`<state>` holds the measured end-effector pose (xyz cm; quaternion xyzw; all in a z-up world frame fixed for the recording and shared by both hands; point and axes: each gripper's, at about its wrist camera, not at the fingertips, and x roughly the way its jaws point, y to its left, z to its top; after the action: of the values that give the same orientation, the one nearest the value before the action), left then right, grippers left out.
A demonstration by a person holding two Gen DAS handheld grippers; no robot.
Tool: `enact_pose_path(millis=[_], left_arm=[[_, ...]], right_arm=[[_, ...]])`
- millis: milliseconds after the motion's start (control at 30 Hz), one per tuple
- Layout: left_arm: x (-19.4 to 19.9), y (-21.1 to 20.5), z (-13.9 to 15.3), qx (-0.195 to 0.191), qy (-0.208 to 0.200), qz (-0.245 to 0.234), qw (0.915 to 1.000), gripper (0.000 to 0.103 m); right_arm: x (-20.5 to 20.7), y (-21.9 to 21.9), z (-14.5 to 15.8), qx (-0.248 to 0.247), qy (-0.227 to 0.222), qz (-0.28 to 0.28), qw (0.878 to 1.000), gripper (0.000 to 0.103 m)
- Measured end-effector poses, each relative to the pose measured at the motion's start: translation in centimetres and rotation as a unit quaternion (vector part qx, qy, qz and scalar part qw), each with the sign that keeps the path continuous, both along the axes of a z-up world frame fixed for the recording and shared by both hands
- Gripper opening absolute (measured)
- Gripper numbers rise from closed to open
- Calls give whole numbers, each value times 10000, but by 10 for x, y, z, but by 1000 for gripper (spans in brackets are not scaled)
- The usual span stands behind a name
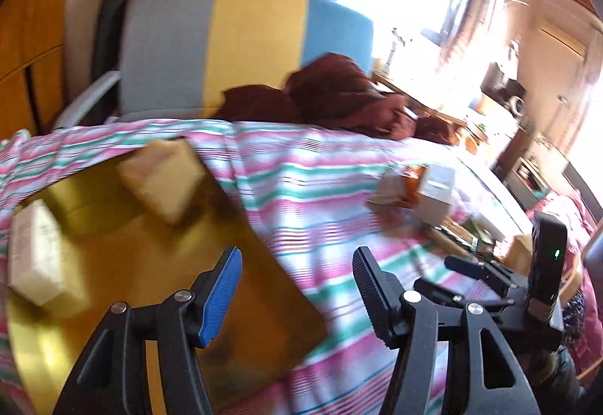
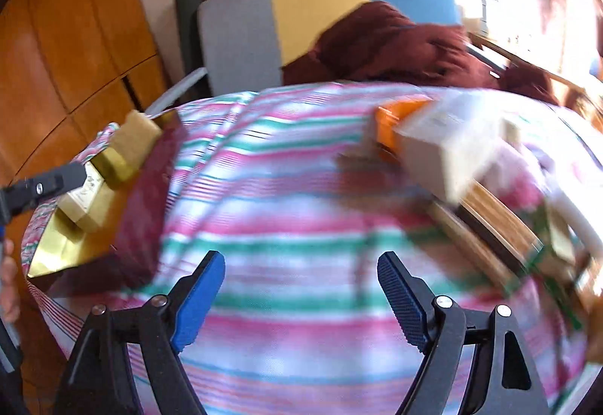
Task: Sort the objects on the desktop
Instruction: 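Move both open tools back over the pile of items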
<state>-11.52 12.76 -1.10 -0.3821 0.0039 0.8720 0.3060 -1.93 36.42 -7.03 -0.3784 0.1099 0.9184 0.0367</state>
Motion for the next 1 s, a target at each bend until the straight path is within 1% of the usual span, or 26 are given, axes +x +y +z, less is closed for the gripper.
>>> enact_pose_path(millis=[67,133,233,333,400,467,533,600,700,767,833,933,1000], left_arm=[[4,33,0,-25,-16,-322,9995,64],[10,67,2,-91,93,-672,9977,65],[16,116,6,-307,301,-1186,9920,65],[14,152,9,-437,438,-1516,9865,65],[10,173,9,-447,394,-1698,9837,65],[6,193,9,-479,401,-1846,9808,65],[3,212,7,-643,506,-2005,9763,65],[-1,229,1,-758,543,-2218,9706,65],[-8,252,-7,-1023,682,-2376,9635,65],[-15,259,-13,-1120,682,-2429,9611,65],[-25,267,-19,-1116,564,-2507,9600,65],[-39,274,-27,-962,242,-2603,9604,65],[-44,278,-32,-894,116,-2643,9602,65]], right_arm=[[17,15,-5,99,74,-250,9996,85],[30,25,-10,223,173,-419,9987,85],[42,33,-14,374,384,-522,9972,85],[46,35,-16,488,619,-515,9956,86],[47,34,-18,467,714,-454,9953,87],[44,34,-20,399,720,-417,9957,88],[43,36,-23,275,713,-397,9963,88],[42,39,-26,109,714,-392,9966,88],[41,46,-31,-172,694,-368,9968,88],[41,48,-32,-269,739,-358,9963,89],[41,49,-32,-314,771,-343,9959,89],[41,48,-33,-324,780,-327,9959,90],[40,48,-33,-335,778,-313,9959,91]])
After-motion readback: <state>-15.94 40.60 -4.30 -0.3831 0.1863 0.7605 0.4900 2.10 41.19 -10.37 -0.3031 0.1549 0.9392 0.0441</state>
